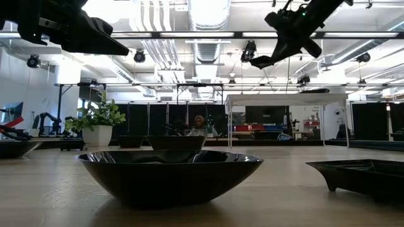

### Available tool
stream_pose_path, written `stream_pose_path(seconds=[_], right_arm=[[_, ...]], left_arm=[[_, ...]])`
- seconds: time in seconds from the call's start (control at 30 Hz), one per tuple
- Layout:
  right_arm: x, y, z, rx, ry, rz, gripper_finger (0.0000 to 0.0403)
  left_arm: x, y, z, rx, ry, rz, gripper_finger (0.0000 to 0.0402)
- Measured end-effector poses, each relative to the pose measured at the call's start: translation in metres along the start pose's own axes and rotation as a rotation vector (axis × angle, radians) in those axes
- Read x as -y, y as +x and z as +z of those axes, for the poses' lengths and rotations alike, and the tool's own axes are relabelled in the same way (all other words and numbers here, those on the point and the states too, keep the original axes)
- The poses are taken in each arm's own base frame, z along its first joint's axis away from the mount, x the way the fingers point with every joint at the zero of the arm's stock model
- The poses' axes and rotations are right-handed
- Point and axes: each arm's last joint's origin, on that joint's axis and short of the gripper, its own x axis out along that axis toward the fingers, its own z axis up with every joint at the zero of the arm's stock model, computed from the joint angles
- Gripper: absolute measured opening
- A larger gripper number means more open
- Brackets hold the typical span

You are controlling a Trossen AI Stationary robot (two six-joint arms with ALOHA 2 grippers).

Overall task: Pick & Place Mini shaped plates
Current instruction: Put the black square plate on the shelf

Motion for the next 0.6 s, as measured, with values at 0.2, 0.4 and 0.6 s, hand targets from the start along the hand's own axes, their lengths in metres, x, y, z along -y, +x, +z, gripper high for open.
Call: stream_pose_path(seconds=[0.2,0.4,0.6], right_arm=[[0.016,0.014,0.014,-0.040,0.041,-0.112,0.0008],[0.032,0.037,0.017,-0.099,0.078,-0.214,0.0008],[0.048,0.048,0.015,-0.152,0.130,-0.295,0.0008]], left_arm=[[0.000,0.000,0.000,0.000,0.000,0.000,0.0000],[0.000,0.000,0.000,0.000,0.000,0.000,0.0000],[0.000,0.000,0.000,0.000,0.000,0.000,0.0000]])
